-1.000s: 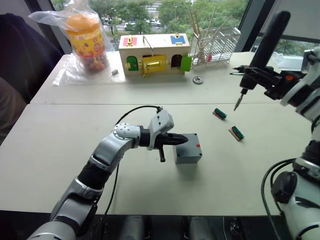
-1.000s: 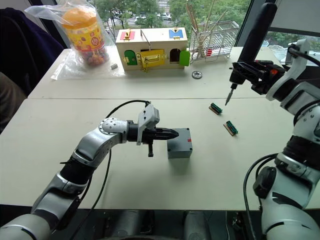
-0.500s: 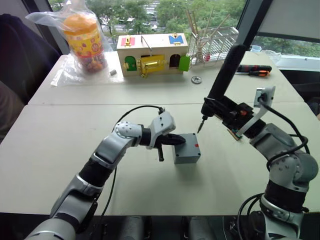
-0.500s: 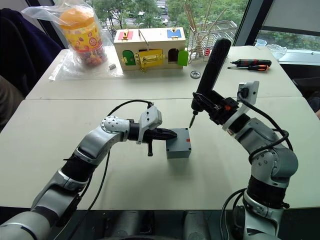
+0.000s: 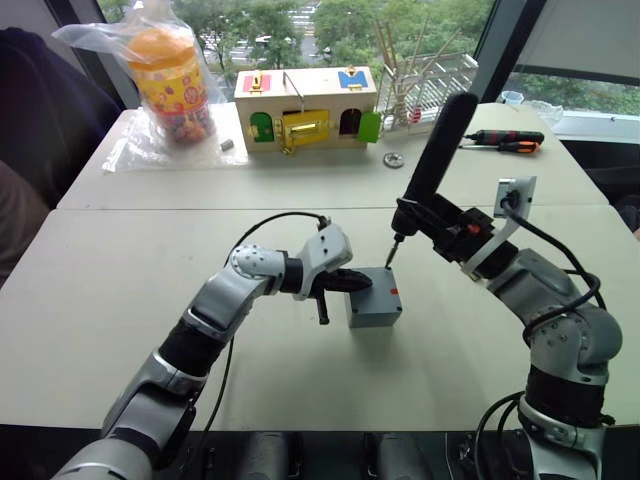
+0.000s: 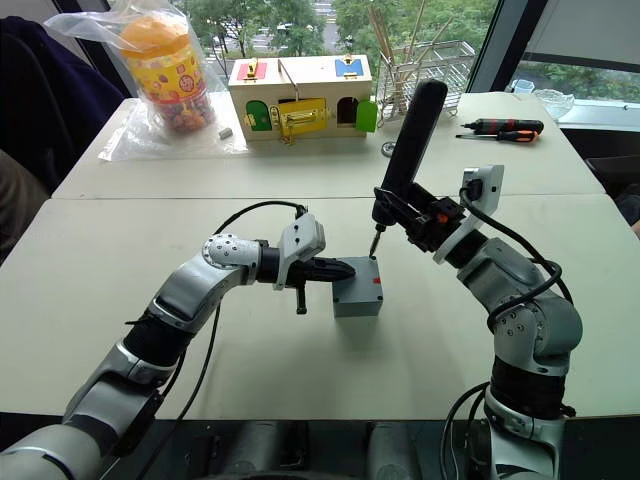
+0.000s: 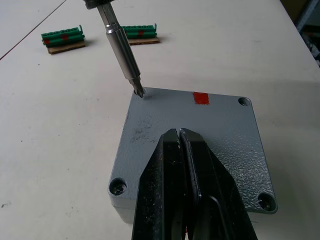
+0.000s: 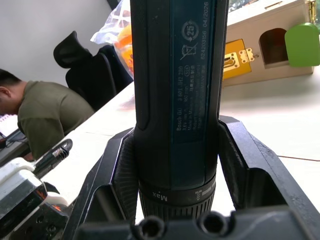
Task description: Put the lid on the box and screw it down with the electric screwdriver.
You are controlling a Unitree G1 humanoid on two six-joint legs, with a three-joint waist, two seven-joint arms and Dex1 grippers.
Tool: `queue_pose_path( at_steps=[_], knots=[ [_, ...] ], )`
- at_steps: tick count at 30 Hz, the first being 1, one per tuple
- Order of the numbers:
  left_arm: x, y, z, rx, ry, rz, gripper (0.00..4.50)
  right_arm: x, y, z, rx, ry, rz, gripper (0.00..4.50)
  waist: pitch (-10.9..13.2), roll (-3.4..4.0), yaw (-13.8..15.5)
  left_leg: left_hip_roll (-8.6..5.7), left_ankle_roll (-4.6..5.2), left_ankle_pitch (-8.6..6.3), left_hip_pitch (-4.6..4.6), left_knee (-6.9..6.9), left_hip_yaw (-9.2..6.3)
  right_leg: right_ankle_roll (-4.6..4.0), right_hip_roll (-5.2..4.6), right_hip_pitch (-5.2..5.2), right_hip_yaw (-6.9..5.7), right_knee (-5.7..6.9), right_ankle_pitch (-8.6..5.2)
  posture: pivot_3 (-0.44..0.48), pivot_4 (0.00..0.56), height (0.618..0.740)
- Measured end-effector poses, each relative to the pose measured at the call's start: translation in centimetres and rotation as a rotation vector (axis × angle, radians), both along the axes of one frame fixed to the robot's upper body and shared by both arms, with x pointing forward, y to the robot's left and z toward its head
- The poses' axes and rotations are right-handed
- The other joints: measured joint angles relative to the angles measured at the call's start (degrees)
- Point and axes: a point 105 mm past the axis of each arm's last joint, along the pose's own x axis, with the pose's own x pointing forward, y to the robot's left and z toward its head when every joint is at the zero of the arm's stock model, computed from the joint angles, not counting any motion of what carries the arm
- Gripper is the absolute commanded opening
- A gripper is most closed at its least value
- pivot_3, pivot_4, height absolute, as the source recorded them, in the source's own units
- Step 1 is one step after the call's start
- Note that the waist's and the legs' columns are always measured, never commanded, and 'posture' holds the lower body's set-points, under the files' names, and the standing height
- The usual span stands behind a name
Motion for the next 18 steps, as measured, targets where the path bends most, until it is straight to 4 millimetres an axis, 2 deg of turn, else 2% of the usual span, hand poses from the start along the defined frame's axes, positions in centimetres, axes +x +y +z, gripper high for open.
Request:
queue_pose_path(
  at_steps=[12, 18],
  knots=[
    [-0.01, -0.13, 0.01, -0.003, 0.000, 0.000, 0.00, 0.29, -0.72, -0.36, 0.000, -0.010, -0.036, 1.85, 0.0, 0.00, 0.0, 0.00, 0.01, -0.01, 0.00, 0.00, 0.00, 0.00, 0.00, 0.00, 0.01, 0.00, 0.00, 0.000, 0.150, 0.708],
    [-0.01, -0.17, 0.00, -0.002, -0.001, 0.000, 0.00, 0.44, -0.37, -0.39, -0.001, -0.024, -0.033, 1.85, 0.0, 0.00, 0.0, 0.01, 0.01, -0.01, 0.00, 0.00, 0.00, 0.00, 0.00, 0.00, 0.01, 0.00, 0.00, 0.000, 0.150, 0.708]
  ],
)
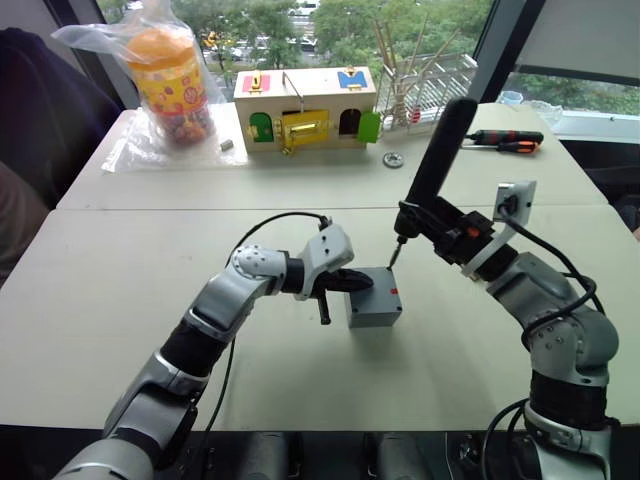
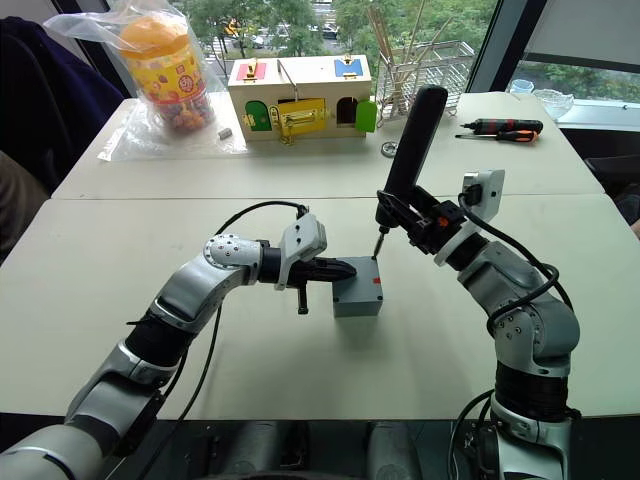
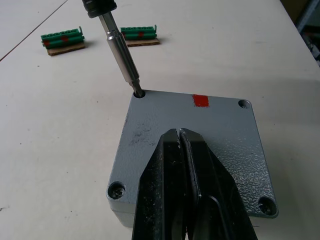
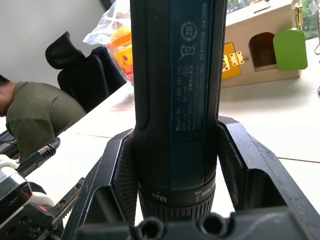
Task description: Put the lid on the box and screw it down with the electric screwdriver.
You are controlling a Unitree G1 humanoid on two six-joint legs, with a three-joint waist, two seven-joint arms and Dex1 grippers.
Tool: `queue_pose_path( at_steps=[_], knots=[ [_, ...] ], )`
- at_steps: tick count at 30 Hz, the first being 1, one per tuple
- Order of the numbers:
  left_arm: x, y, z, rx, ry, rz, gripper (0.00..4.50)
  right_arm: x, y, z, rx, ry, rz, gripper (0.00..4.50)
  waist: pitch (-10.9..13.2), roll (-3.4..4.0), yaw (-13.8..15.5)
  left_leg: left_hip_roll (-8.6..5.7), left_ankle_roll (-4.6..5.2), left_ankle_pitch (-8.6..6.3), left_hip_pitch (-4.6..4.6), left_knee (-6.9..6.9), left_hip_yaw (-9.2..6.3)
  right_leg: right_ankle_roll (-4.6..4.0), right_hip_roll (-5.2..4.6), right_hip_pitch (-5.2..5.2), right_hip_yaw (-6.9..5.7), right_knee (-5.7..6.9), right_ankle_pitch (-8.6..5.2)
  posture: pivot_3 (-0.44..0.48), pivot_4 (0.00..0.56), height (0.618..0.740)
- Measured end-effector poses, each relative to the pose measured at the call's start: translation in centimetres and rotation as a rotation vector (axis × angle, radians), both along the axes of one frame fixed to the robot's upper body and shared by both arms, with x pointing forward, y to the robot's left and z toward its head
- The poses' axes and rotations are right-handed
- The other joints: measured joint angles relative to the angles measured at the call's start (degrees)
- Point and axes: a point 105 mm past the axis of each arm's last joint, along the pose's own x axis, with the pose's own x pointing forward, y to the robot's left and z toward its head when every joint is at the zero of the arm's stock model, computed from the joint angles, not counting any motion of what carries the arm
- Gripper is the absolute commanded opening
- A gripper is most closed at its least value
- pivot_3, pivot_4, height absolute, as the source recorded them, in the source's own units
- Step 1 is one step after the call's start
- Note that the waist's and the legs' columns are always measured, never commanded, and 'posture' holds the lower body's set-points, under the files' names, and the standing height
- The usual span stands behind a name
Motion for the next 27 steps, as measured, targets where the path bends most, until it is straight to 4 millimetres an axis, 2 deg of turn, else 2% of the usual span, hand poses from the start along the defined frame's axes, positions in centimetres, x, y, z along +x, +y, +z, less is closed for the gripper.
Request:
queue_pose_path(
  at_steps=[3, 10, 19, 27],
  knots=[
    [0.0, 0.0, 0.0, 0.000, 0.000, 0.000, 0.00, -0.1, 0.2, -0.1, -0.021, -0.013, 0.005, 1.85, 0.0, 0.00, 0.0, 0.00, 0.00, 0.00, 0.00, 0.00, 0.00, 0.00, 0.00, 0.00, 0.00, 0.00, 0.00, 0.000, 0.150, 0.708],
    [0.0, 0.2, -0.3, 0.004, 0.010, 0.007, 0.00, -1.8, 1.2, -0.8, -0.147, -0.086, 0.042, 1.85, -0.2, -0.28, 0.0, 0.03, 0.02, -0.01, 0.20, -0.01, -0.01, -0.01, 0.01, 0.17, 0.02, -0.06, -0.01, 0.000, 0.150, 0.708],
    [-0.1, 0.4, -0.8, 0.011, 0.021, 0.013, 0.00, -2.3, 1.0, -1.9, -0.180, -0.104, 0.026, 1.85, -0.7, -0.96, 0.0, 0.09, 0.08, -0.06, 0.35, -0.02, -0.06, -0.02, 0.01, 0.39, 0.00, -0.13, -0.01, 0.000, 0.150, 0.708],
    [-0.1, 0.5, -0.9, 0.012, 0.026, 0.014, 0.00, -2.2, 1.2, -2.2, -0.188, -0.106, 0.025, 1.85, -1.0, -1.16, 0.0, 0.15, 0.14, -0.09, 0.43, -0.02, -0.08, -0.02, -0.01, 0.48, 0.00, -0.17, -0.02, 0.000, 0.150, 0.708]
  ],
)
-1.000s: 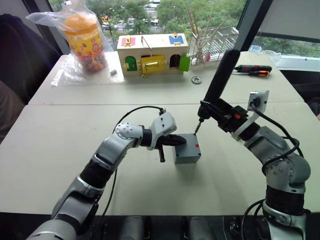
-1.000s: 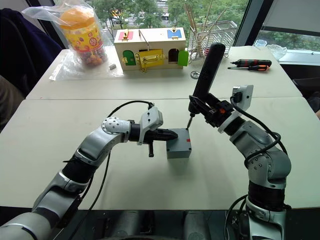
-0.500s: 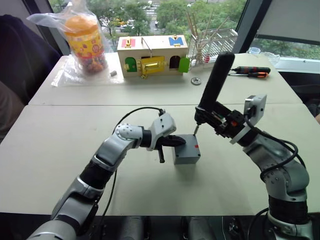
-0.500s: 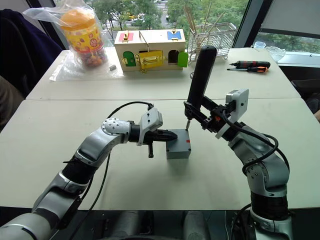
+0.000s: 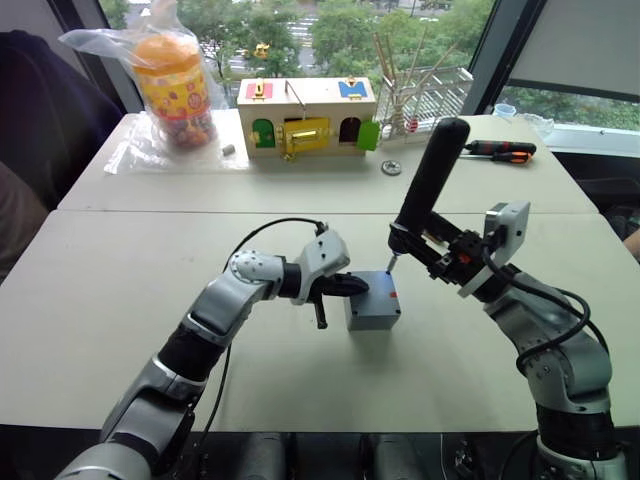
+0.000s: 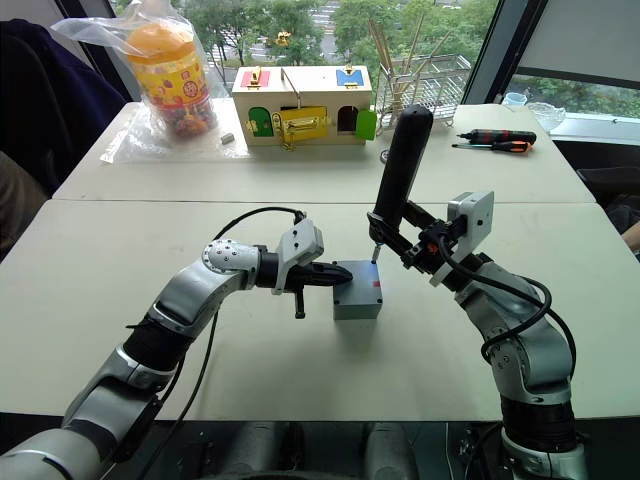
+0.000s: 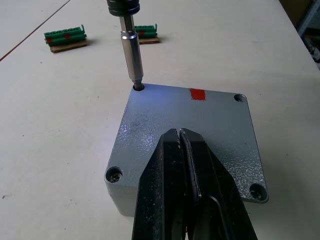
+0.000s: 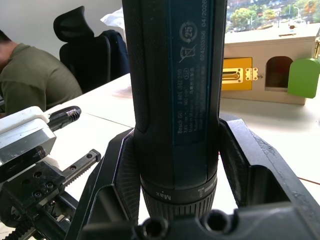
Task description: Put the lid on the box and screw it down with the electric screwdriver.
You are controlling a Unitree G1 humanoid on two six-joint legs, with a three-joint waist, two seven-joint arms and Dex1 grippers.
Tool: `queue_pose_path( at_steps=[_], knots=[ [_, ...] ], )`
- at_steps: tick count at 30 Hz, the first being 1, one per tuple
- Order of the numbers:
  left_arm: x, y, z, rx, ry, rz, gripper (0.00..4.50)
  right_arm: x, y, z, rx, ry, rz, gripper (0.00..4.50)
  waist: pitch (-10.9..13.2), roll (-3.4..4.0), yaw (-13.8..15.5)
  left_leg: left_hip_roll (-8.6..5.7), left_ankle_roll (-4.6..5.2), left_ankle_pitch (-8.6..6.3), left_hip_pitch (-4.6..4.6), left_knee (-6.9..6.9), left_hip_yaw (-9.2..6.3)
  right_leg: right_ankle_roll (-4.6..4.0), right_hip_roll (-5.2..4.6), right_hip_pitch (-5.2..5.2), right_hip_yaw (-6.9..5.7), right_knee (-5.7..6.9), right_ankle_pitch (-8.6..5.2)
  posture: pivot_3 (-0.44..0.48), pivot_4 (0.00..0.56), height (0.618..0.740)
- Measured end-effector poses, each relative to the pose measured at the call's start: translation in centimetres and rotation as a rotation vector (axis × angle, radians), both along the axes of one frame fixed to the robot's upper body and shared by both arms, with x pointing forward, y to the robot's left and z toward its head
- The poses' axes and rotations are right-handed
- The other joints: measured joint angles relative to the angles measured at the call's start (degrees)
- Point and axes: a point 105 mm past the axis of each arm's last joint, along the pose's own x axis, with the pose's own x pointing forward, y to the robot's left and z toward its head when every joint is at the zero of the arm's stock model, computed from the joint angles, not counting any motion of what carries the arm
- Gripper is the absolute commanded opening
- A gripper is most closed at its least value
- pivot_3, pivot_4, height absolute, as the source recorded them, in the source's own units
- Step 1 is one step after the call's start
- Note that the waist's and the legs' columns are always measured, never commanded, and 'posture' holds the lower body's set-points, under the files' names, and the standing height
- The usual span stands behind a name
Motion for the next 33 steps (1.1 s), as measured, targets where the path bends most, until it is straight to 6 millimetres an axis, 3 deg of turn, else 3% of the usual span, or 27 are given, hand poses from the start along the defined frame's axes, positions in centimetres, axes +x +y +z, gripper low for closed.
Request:
queue_pose_path(
  at_steps=[19, 24, 28, 33],
  knots=[
    [0.0, -0.1, 0.0, -0.003, 0.002, -0.003, 0.00, 0.1, -0.3, 0.1, 0.007, 0.003, -0.009, 1.85, -0.1, -0.01, 0.1, 0.00, 0.04, -0.03, 0.00, 0.00, 0.00, 0.00, -0.04, 0.02, 0.00, -0.01, 0.00, 0.000, 0.150, 0.708],
    [-0.1, -0.3, 0.0, -0.007, -0.002, -0.010, 0.00, 0.7, -1.1, 1.5, 0.009, 0.043, -0.012, 1.85, 0.0, 0.01, 0.1, -0.02, 0.08, -0.04, -0.07, 0.03, 0.00, 0.00, -0.09, -0.03, 0.00, -0.02, 0.00, 0.000, 0.150, 0.708],
    [-0.2, -0.5, 0.1, -0.015, -0.012, -0.018, 0.00, 1.2, -1.6, 3.8, 0.054, 0.073, -0.014, 1.85, 0.1, 0.17, 0.1, -0.06, 0.08, -0.04, -0.28, 0.04, 0.02, 0.00, -0.13, -0.26, 0.01, -0.01, 0.00, 0.000, 0.150, 0.708],
    [0.0, -1.1, 0.3, -0.058, 0.010, -0.001, 0.00, 1.3, -3.2, 11.0, 0.214, -0.049, -0.039, 1.85, 0.2, 0.22, 0.0, -0.07, 0.08, -0.04, -0.30, 0.03, 0.04, 0.01, -0.15, -0.31, 0.00, 0.00, 0.01, 0.000, 0.150, 0.708]
  ],
)
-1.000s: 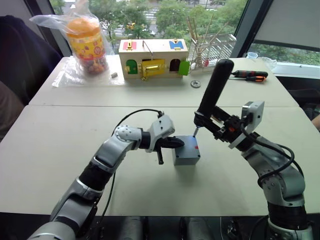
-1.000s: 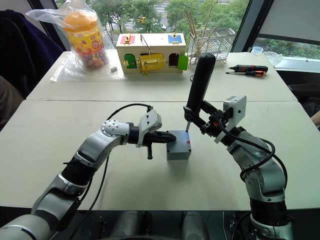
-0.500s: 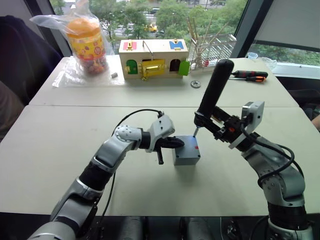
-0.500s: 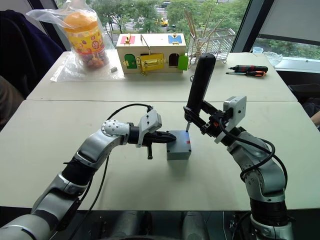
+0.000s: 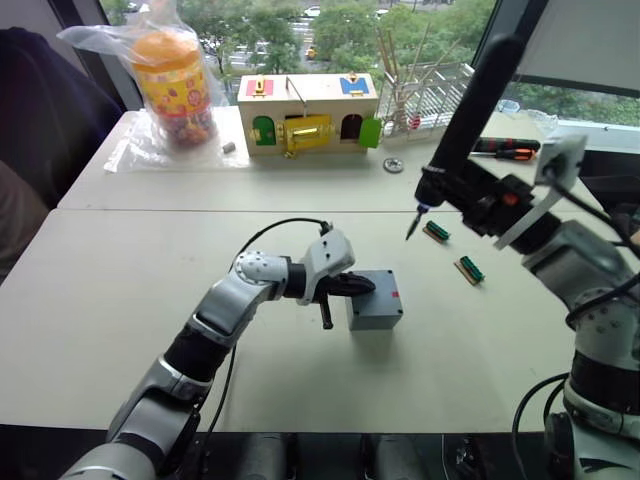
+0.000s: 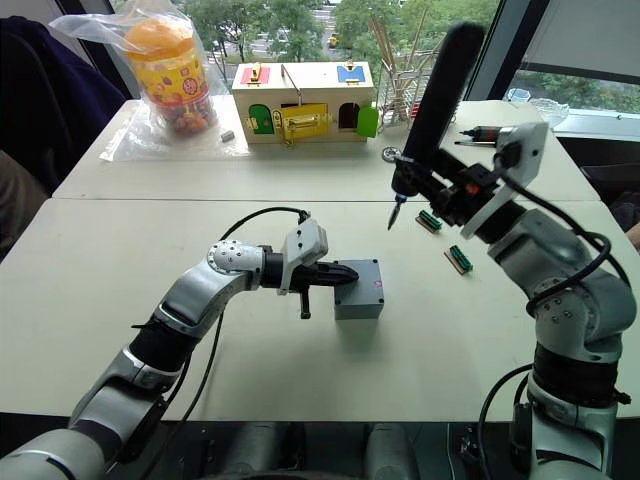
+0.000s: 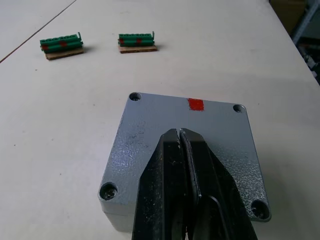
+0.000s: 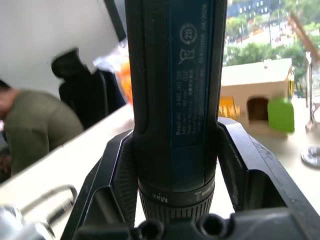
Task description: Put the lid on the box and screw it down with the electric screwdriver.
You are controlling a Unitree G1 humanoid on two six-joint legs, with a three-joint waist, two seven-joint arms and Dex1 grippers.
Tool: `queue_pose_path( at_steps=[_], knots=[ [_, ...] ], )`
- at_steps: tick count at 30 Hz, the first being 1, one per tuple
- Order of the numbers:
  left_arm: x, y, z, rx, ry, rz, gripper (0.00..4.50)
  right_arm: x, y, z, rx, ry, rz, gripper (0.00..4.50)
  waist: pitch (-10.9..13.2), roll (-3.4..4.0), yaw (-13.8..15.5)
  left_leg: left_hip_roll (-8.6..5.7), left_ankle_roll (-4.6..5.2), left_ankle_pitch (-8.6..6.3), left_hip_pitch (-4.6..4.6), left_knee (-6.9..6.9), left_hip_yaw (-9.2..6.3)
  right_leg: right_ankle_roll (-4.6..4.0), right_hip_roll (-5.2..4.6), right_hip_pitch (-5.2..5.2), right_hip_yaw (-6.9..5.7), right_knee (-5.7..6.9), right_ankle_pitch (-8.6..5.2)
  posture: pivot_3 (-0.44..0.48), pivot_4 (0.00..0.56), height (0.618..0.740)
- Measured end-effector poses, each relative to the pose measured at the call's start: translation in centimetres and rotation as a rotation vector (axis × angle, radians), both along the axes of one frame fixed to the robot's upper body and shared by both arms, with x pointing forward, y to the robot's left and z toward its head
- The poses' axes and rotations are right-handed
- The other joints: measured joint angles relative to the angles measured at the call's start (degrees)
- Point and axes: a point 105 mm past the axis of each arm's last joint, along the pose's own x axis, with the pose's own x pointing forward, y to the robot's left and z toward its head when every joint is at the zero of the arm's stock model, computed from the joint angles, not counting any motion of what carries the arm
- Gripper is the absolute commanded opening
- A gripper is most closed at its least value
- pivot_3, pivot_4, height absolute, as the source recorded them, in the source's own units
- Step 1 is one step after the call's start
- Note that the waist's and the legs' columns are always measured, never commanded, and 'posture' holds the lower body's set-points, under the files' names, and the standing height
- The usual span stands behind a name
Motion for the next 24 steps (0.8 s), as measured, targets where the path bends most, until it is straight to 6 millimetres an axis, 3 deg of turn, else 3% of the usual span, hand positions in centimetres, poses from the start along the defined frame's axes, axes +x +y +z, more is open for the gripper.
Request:
queue_pose_path(
  at_steps=[3, 7, 10, 13, 16, 24],
  knots=[
    [0.1, -0.3, 0.5, -0.043, 0.015, 0.008, 0.00, 0.7, -1.0, 1.3, 0.029, 0.045, -0.052, 1.85, 0.0, -0.02, 0.1, 0.00, 0.01, 0.00, 0.00, 0.00, 0.01, 0.00, -0.01, 0.01, 0.00, -0.01, 0.00, 0.000, 0.150, 0.708],
    [1.3, -0.6, 2.3, -0.132, -0.042, 0.097, 0.00, 2.2, -2.4, -1.6, -0.053, 0.290, -0.107, 1.85, 0.1, -0.01, 0.0, -0.02, 0.05, -0.02, -0.06, 0.02, 0.07, 0.00, -0.06, -0.05, 0.03, 0.00, 0.00, 0.000, 0.150, 0.708],
    [1.0, -0.8, 3.6, -0.164, -0.049, 0.058, 0.00, 2.5, -5.1, -3.7, -0.195, 0.471, -0.203, 1.85, 0.1, 0.07, 0.2, -0.07, 0.09, -0.04, -0.22, 0.01, 0.08, 0.01, -0.11, -0.21, 0.02, 0.00, 0.00, 0.000, 0.150, 0.708],
    [0.3, -0.3, 3.8, -0.143, -0.059, 0.001, 0.00, 1.6, -9.7, -4.7, -0.303, 0.632, -0.336, 1.85, 0.1, 0.08, 0.1, -0.07, 0.10, -0.05, -0.46, 0.00, 0.08, 0.01, -0.09, -0.40, 0.00, 0.00, 0.01, 0.000, 0.150, 0.708],
    [-0.4, -0.1, 4.1, -0.130, -0.085, -0.053, 0.00, 0.1, -12.8, -6.4, -0.317, 0.822, -0.371, 1.85, 0.1, 0.08, -0.1, -0.04, 0.11, -0.05, -0.47, 0.00, 0.14, 0.01, -0.06, -0.44, 0.01, -0.03, 0.01, 0.000, 0.150, 0.708],
    [-3.5, -1.1, 3.7, -0.076, -0.128, -0.207, 0.00, -2.2, -15.9, -14.0, -0.261, 1.236, -0.332, 1.85, 0.2, 0.29, -0.1, -0.01, 0.09, -0.04, -0.37, 0.05, 0.21, 0.01, -0.05, -0.47, 0.13, 0.00, 0.01, 0.000, 0.150, 0.708]
  ],
)
